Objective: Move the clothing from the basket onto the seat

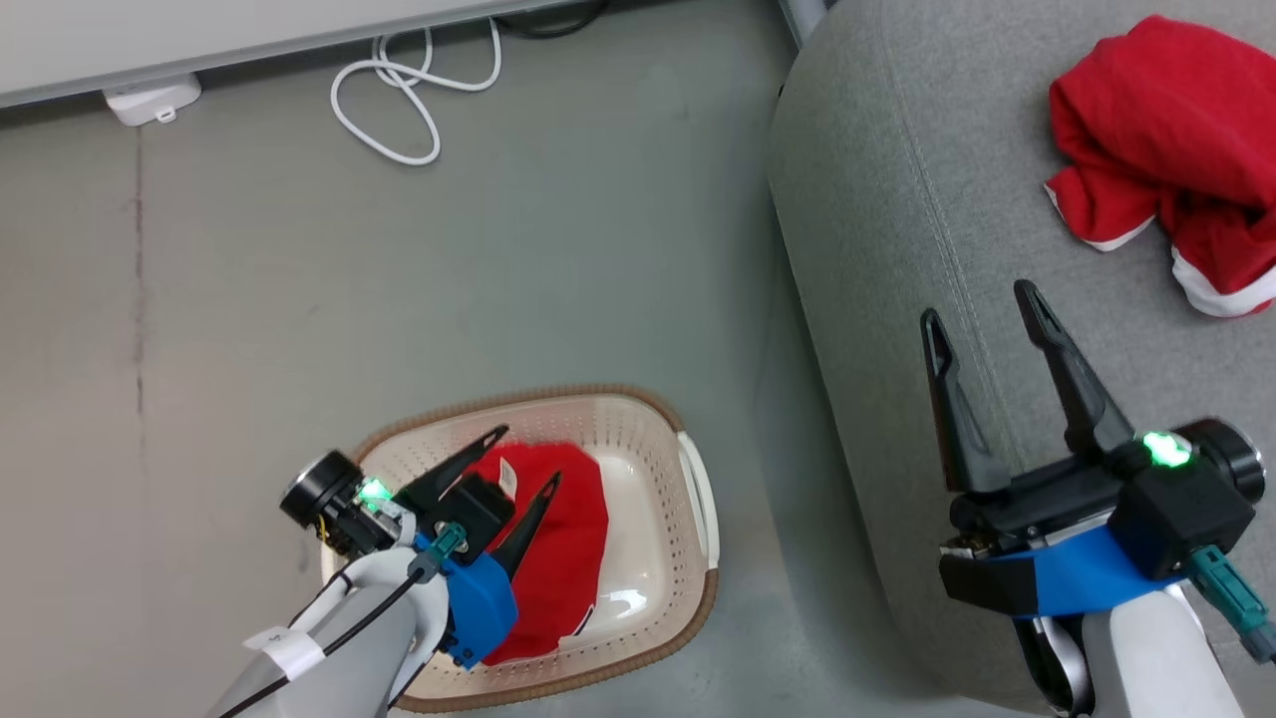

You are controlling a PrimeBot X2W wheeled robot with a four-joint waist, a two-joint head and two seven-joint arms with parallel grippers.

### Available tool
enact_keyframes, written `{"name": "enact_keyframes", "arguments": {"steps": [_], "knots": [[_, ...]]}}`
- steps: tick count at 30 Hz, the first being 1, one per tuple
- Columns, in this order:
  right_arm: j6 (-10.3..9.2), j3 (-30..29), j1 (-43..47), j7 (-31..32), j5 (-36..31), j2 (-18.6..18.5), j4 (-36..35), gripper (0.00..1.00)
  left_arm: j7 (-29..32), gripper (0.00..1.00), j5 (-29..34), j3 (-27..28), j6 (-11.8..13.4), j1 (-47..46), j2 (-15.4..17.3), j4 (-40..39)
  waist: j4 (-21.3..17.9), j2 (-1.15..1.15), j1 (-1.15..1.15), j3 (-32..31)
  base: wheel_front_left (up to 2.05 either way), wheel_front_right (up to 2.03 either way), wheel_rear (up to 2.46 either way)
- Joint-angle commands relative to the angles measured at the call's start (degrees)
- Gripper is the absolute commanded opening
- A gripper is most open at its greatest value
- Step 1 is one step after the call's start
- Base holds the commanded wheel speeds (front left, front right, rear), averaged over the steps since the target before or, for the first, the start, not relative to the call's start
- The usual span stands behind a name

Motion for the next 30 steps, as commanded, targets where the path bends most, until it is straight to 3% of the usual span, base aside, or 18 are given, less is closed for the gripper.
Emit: {"name": "enact_keyframes", "arguments": {"steps": [1,12,20,30], "knots": [[0.01,0.28,-1.77,-0.02,-0.42,-0.17,-0.61,1.00,-0.16,1.00,-1.19,-2.29,0.00,-2.53,0.22,2.27,0.27,0.00,-0.02,2.56,0.00,0.00,0.00],[0.01,1.42,-7.33,-0.02,-0.99,-0.19,-2.34,1.00,1.16,1.00,-10.34,-17.71,-0.01,-12.47,-0.85,17.09,-1.74,0.00,-0.02,13.60,0.00,0.00,0.00],[0.01,1.53,-9.78,-0.02,-1.39,-0.54,-3.66,1.00,4.32,1.00,-17.35,-26.23,-0.01,-16.36,-0.73,21.18,-2.36,0.00,-0.02,20.00,0.00,0.00,0.00],[0.01,1.48,-11.56,-0.02,-1.83,-0.83,-5.75,1.00,9.74,1.00,-21.04,-30.53,-0.01,-19.64,-0.40,23.25,-2.70,0.00,-0.02,25.96,0.00,0.00,0.00]]}}
